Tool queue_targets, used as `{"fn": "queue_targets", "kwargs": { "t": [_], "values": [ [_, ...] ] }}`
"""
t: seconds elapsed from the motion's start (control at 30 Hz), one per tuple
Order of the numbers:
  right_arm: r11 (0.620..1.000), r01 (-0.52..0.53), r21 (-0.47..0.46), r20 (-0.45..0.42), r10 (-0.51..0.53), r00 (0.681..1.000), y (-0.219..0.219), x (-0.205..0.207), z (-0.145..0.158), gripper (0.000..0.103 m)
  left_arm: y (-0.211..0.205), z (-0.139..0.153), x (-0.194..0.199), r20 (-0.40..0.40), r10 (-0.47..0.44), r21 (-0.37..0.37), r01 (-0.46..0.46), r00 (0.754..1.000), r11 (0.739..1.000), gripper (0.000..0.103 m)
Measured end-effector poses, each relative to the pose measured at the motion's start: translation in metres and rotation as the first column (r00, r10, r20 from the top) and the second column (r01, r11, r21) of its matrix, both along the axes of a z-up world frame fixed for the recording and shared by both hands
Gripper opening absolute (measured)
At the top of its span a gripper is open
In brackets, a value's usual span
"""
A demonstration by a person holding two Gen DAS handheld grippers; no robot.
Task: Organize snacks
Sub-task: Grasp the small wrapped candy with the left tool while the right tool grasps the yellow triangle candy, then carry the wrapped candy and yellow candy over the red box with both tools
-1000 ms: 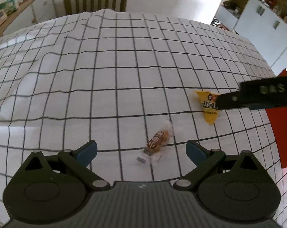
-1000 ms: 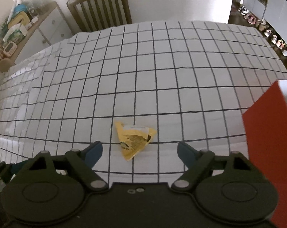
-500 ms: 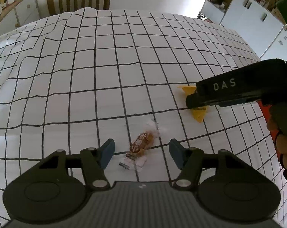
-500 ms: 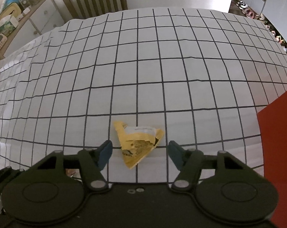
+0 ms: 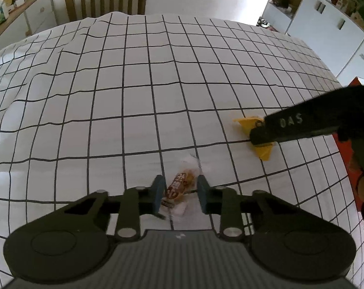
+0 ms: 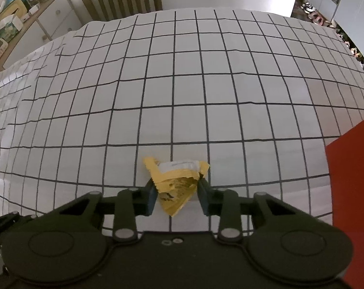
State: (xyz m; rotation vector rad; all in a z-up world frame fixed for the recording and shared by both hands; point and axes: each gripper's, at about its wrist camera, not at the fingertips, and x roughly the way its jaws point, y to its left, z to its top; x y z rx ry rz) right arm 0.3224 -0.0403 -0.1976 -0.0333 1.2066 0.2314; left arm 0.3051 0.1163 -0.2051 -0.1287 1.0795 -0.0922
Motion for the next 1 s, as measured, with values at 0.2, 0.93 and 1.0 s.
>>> {"fn": "queue_targets", "kwargs": {
  "t": [0.2,0.93,1.0],
  "values": [
    [1.0,0.019,0.011,-0.002,-0.019,1.0,-0.011,-0.01,0.004,0.03,0.002,0.0,-0.001,-0.02,0.014,-0.027,-0.015,1.0,1.0,0.018],
    [0.994,-0.019,0.106,0.036,0.015,0.999,-0.082,-0.108,0.059,0.027,-0.012,0.028,-0.046,-0.06,0.066,-0.123,-0.073,0.996,0.99,0.016],
    [0.994,-0.02,0.107,0.046,0.016,0.999,-0.09,-0.117,0.066,0.027,-0.017,0.035,-0.052,-0.055,0.059,-0.134,-0.066,0.997,0.989,0.016]
  ]
}}
